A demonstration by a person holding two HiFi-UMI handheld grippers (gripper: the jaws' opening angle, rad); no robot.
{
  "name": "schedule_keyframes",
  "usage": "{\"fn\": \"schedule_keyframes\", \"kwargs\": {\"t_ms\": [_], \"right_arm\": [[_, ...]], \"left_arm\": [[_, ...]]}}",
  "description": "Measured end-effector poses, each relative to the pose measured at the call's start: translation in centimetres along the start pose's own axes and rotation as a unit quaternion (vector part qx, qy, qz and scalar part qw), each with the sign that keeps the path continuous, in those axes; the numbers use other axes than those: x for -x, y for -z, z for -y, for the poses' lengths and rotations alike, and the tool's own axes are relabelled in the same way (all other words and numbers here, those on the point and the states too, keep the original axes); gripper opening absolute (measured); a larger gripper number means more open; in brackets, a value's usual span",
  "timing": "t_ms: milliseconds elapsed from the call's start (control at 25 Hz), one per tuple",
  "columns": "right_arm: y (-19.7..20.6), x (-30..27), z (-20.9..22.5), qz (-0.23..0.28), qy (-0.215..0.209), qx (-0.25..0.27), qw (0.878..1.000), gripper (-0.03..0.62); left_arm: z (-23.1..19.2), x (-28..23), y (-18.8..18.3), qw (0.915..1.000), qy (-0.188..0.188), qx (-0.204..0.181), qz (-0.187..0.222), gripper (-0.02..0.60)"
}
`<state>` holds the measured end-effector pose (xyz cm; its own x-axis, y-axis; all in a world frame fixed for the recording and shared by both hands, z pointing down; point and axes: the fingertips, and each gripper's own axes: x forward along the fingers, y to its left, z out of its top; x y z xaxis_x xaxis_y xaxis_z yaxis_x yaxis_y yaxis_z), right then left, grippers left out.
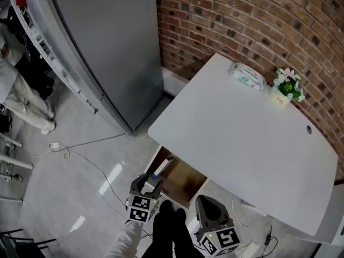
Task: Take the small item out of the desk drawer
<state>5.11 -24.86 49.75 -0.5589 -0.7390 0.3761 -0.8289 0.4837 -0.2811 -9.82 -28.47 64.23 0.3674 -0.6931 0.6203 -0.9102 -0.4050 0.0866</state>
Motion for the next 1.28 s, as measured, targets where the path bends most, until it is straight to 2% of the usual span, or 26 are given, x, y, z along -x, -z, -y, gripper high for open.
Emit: {"fn": "schedule_keyframes", "kwargs": {"t_ms": [320,560,760,960,1280], "right_arm": [[4.0,-4.3,0.6,-0.035,0.012,-0.01,0.999,0.026],[5.6,-6.4,0.2,-0.061,0.012,-0.018,0.998,0.026],[6.9,-7.4,1.5,-0.071,0.021,-0.016,0.997,0.026],[8.2,-7.9,2.8,-0.062,0.033,-0.018,0.997,0.026],[8.8,-7.9,3.3,-0.089,0.033,-0.036,0.995,0.026]], "left_arm": [[-1.7,-6.7,4.2,0.9985,0.018,-0.011,-0.051,0.22],[-2.4,-10.5,6.2,0.9955,0.029,-0.022,-0.088,0.224],[-2.4,-13.4,7.6,0.9918,0.033,-0.031,-0.119,0.224],[-2.7,-15.7,9.0,0.985,0.037,-0.052,-0.16,0.224],[-2.5,-17.9,10.6,0.9752,0.04,-0.067,-0.207,0.216]]}}
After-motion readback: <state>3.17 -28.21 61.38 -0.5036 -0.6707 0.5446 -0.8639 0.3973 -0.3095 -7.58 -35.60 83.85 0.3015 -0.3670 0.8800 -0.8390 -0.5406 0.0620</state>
